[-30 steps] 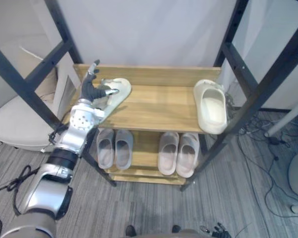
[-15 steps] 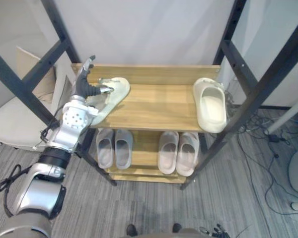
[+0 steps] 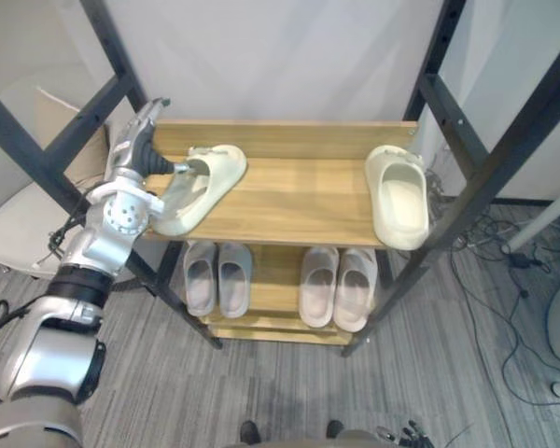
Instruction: Organize the slippers on the shoe rack
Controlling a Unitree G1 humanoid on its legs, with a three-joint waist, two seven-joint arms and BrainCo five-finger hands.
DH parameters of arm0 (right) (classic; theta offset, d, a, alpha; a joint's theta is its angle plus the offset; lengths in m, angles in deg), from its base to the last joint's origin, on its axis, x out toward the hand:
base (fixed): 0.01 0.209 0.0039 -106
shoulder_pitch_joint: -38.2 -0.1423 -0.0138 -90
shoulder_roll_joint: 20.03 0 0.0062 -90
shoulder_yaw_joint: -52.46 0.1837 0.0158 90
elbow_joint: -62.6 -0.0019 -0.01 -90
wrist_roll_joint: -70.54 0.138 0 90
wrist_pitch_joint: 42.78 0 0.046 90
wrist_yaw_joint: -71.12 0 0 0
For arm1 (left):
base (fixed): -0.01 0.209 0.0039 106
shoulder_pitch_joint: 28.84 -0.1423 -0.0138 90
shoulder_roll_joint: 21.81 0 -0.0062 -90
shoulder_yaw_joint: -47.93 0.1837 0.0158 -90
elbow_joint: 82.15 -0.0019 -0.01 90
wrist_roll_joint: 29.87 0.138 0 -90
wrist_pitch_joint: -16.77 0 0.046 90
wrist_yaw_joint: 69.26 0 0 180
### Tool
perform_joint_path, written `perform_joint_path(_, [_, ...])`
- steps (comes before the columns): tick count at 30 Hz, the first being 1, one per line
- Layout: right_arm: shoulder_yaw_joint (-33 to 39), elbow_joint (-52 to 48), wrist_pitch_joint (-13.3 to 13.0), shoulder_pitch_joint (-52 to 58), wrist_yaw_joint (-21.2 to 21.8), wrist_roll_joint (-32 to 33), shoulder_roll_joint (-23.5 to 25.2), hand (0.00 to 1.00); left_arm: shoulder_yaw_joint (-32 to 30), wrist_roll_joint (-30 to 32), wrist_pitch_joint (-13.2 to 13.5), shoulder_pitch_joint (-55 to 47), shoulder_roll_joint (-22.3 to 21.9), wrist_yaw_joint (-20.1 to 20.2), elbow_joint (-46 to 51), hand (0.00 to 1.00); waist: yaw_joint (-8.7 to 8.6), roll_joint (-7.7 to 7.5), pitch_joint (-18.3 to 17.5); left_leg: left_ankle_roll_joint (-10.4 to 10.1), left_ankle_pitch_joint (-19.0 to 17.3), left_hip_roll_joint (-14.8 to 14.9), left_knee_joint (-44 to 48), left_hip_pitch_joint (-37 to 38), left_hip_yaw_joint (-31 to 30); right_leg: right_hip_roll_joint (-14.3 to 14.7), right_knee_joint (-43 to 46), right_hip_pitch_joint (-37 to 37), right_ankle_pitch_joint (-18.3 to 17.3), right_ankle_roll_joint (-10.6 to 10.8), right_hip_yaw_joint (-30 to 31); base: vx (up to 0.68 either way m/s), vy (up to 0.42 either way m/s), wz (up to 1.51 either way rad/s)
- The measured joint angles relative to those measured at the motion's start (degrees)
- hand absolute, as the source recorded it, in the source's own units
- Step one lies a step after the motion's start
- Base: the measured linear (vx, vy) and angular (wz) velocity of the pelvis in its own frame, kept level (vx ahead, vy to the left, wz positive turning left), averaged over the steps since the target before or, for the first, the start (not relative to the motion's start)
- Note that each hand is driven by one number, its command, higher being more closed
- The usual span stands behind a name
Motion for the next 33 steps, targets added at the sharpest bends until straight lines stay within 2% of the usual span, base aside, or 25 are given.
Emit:
perform_joint_path(8, [0.1, 0.0, 0.0, 0.0, 0.9, 2.7, 0.0, 0.0, 0.6, 0.0, -0.8, 1.1, 0.0, 0.0, -2.3, 0.0, -0.58, 0.16, 0.1, 0.0, 0.0, 0.0, 0.0, -1.0, 0.2, 0.0, -0.1, -1.2, 0.2, 0.0, 0.2, 0.0, 0.0, -0.01])
perform_joint_path(13, [1.5, 0.0, 0.0, -0.2, 1.1, 4.5, 0.5, 0.0, 1.8, 2.3, -1.9, 2.8, 0.0, 0.0, -5.3, 0.0, -1.12, 0.28, 0.2, 0.0, 0.0, -0.1, 0.0, -1.8, 1.3, 0.1, -1.1, -1.8, 1.0, 0.0, 1.3, 0.02, 0.009, -0.12])
perform_joint_path(19, [1.8, -0.1, 0.0, -0.5, 1.1, 5.6, 0.7, 0.0, 2.9, 4.1, -2.0, 2.9, 0.0, 0.9, -5.6, 0.0, -2.1, 0.65, 0.4, 0.0, 0.0, -0.1, 0.0, -1.9, 2.3, 0.1, -2.0, -2.1, 2.0, 0.0, 2.4, 0.0, 0.004, -0.12])
perform_joint_path(20, [1.8, -0.1, 0.0, -0.5, 1.1, 5.6, 0.6, 0.0, 3.0, 4.5, -2.0, 2.9, -0.1, 0.9, -6.0, 1.0, -2.21, 0.77, 0.5, 0.0, 0.0, -0.1, 0.0, -1.9, 2.5, 0.1, -2.0, -2.3, 2.1, 0.0, 2.6, -0.03, 0.007, -0.1])
perform_joint_path(33, [3.6, -0.1, 0.0, -0.9, 1.1, 5.6, 0.9, 0.0, 4.3, 5.5, -2.2, 5.7, -0.5, 1.1, -7.9, 1.0, -2.84, 1.43, 1.0, 0.0, 0.0, -0.2, 0.0, -2.9, 3.3, 0.1, -4.0, -2.9, 3.8, 0.4, 3.7, 0.0, 0.002, -0.04])
